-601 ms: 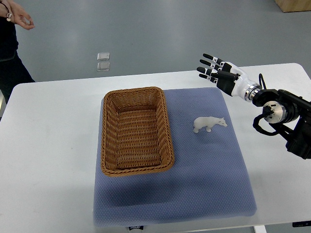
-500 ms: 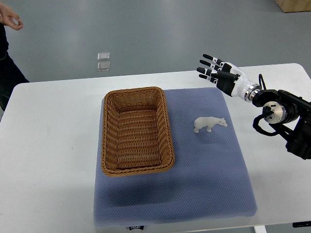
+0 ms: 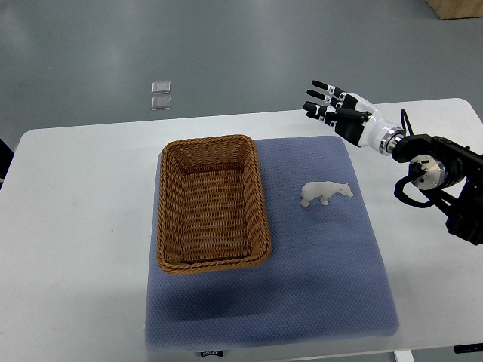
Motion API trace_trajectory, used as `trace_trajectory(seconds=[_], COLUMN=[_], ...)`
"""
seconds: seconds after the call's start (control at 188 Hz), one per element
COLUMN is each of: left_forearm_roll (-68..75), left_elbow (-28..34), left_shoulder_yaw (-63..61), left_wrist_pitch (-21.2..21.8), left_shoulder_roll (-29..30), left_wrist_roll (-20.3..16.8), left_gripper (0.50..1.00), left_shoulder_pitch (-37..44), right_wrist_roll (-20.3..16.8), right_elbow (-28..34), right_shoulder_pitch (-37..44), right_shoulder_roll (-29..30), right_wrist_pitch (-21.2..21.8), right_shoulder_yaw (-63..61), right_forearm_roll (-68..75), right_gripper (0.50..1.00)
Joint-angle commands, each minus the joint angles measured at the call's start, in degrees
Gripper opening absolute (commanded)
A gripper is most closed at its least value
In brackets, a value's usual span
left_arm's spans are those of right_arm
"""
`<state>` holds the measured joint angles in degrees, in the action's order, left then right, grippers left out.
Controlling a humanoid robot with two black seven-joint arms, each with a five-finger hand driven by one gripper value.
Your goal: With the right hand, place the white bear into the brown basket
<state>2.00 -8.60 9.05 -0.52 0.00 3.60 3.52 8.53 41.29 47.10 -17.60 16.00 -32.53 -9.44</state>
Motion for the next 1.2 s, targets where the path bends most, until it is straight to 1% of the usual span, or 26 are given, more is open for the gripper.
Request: trace_trajectory(seconds=[0.0,0.191,0.324,0.425,0.5,0.595,0.659,0.702,0.85,0.999,1.1,1.196], left_forearm_roll=[0.02,0.02,0.02,0.02,0.02,0.02,0.02,0.02,0.02,0.02,0.02,0.02], left_elbow=[-0.01,-0.01,-0.01,-0.01,-0.01,-0.01,-0.01,-0.01,-0.01,-0.01,-0.01,-0.01], left_shoulder_yaw=[0.00,0.00,0.00,0.00,0.00,0.00,0.00,0.00,0.00,0.00,0.00,0.00], left_wrist_pitch=[-0.01,-0.01,-0.01,-0.01,-0.01,-0.01,-0.01,-0.01,-0.01,-0.01,-0.01,-0.01], left_shoulder_roll=[0.00,0.00,0.00,0.00,0.00,0.00,0.00,0.00,0.00,0.00,0.00,0.00], left_wrist_roll=[0.00,0.00,0.00,0.00,0.00,0.00,0.00,0.00,0.00,0.00,0.00,0.00], left_gripper=[1.000,1.000,1.000,1.000,1.000,1.000,1.000,1.000,1.000,1.000,1.000,1.000], left_shoulder_pitch=[0.00,0.00,0.00,0.00,0.00,0.00,0.00,0.00,0.00,0.00,0.00,0.00], right_wrist_roll=[0.09,0.70,2.19,4.30,5.53,6.77,7.64,8.35,8.87,9.31,11.16,11.34], right_elbow=[0.11,0.02,0.11,0.20,0.37,1.43,3.89,5.47,7.84,9.43,10.83,10.92], right_shoulder_pitch=[0.53,2.12,2.73,4.75,5.19,5.46,5.46,5.46,5.28,5.02,5.10,5.46], right_shoulder_roll=[0.03,-1.29,-2.43,-3.75,-4.63,-6.13,-7.79,-8.94,-9.91,-9.99,-10.70,-11.14], right_wrist_pitch=[0.26,4.48,5.44,5.71,6.15,9.84,12.30,12.91,13.09,11.95,9.58,7.55], right_shoulder_yaw=[0.01,0.36,0.53,0.71,0.97,0.97,0.97,1.06,1.24,4.14,7.83,10.20], right_forearm_roll=[-5.58,-18.86,-27.30,-37.57,-41.89,-47.51,-51.02,-53.22,-60.35,-66.94,-69.84,-70.98], right_gripper=[0.928,0.928,0.928,0.926,0.928,0.926,0.926,0.928,0.928,0.926,0.926,0.926])
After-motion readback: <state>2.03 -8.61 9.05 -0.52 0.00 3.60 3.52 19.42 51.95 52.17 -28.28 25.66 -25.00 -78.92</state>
